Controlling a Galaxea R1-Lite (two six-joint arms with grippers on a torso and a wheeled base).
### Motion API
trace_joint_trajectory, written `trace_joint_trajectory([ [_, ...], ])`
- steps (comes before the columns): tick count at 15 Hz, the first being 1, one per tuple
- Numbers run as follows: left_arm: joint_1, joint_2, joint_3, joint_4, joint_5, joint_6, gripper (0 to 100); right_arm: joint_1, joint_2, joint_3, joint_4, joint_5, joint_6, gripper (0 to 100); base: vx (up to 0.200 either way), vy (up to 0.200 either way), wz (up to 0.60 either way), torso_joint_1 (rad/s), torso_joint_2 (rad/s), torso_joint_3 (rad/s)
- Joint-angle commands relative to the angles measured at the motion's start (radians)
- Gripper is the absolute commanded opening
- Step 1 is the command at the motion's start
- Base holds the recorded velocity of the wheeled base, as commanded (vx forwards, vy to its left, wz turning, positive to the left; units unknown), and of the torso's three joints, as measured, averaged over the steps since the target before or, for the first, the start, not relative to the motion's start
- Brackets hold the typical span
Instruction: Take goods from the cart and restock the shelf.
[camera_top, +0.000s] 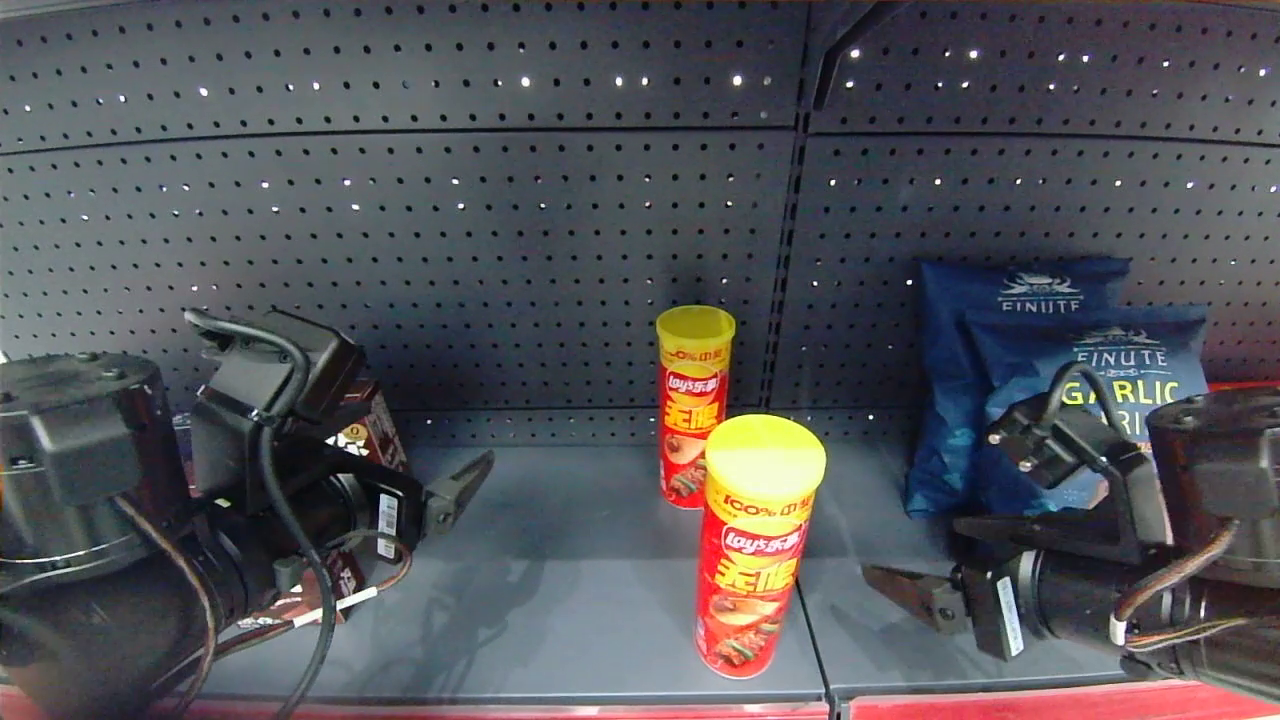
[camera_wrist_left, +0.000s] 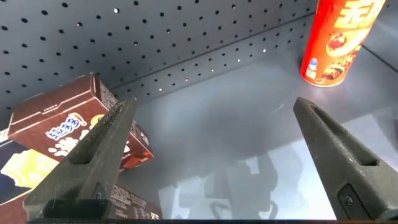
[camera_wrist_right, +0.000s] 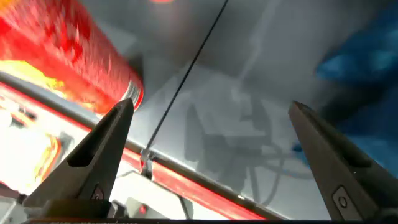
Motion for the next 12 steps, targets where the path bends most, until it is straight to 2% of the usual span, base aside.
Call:
trace_joint_trajectory([
  [1, 0.0, 0.01, 0.001, 0.0, 0.001, 0.0, 100, 0.019, 0.054, 0.001, 0.0, 0.0, 0.0, 100, 0.0, 0.0, 0.0, 0.0, 0.0, 0.0],
  [12, 0.006, 0.024, -0.013, 0.0, 0.002, 0.003, 100, 0.051, 0.228, -0.094, -0.04, 0.0, -0.028, 100, 0.0, 0.0, 0.0, 0.0, 0.0, 0.0],
])
